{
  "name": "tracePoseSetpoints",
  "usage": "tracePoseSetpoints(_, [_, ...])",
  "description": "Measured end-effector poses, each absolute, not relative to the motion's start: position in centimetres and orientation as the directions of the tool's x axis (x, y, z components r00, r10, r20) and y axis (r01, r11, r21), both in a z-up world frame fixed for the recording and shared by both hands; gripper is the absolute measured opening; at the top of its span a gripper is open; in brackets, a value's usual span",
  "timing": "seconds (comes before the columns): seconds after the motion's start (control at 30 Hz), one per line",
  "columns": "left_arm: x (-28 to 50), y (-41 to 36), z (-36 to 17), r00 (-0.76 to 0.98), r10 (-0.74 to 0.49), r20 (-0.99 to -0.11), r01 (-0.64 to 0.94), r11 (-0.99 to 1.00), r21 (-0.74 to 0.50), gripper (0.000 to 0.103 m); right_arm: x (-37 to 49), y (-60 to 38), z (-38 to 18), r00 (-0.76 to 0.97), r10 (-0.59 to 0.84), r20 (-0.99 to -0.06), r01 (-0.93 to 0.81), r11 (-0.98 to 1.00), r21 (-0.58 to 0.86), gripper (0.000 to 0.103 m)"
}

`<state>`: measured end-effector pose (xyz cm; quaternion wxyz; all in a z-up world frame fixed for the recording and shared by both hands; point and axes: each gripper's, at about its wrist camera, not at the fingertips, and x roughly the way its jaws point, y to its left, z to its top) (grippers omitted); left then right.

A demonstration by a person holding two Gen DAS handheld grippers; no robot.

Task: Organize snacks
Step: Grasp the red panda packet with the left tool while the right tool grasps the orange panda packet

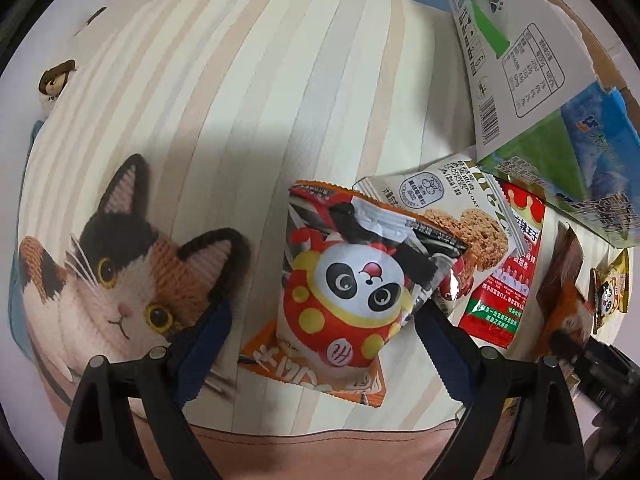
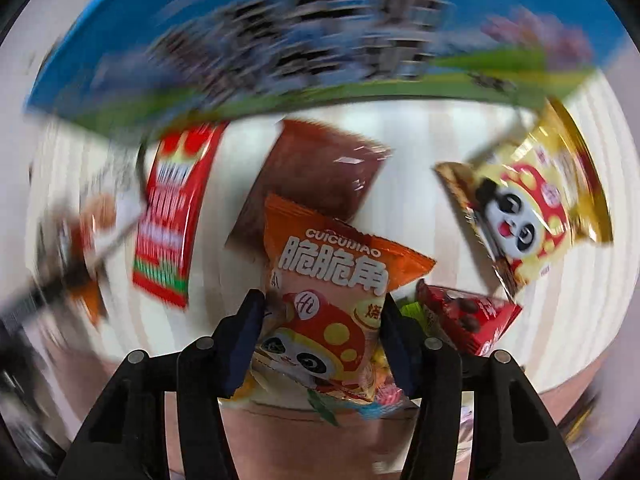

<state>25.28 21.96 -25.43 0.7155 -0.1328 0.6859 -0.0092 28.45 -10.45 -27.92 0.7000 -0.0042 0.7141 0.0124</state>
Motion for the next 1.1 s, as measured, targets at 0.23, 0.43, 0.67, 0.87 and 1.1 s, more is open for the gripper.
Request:
tracePoseSetpoints(0.23, [24.8, 22.0, -24.4, 0.087, -0.179, -0.98, -0.188, 0.963, -0.193, 0.046, 27.4, -10.9, -30.3, -0.06, 0.105, -0.993, 0.095, 0.991, 0.099, 0.07])
tracePoseSetpoints(0.43, [22.6, 22.3, -23.5, 0.093, -0.156, -0.983, -0.21, 0.962, -0.173, 0.045, 26.3, -12.5, -29.3, 0.017, 0.093, -0.996, 0.136, 0.986, 0.095, 0.055])
tracePoseSetpoints(0.67, [18.1, 21.3, -23.3, 0.071, -0.17, -0.983, -0.215, 0.96, -0.182, 0.044, 24.5, -14.0, -25.1, 0.085, 0.138, -0.987, 0.104, 0.984, 0.146, 0.053])
tracePoseSetpoints(0.87, [17.0, 21.4, -23.1, 0.069, -0.206, -0.976, -0.202, 0.955, -0.216, 0.044, 22.3, -15.2, -21.0, 0.135, 0.195, -0.972, 0.041, 0.979, 0.202, 0.053])
tracePoseSetpoints(1.1, [17.6, 18.7, -17.8, 0.147, -0.263, -0.954, -0.131, 0.95, -0.282, 0.044, 21.9, -16.8, -16.0, 0.195, 0.25, -0.948, -0.001, 0.967, 0.255, 0.053])
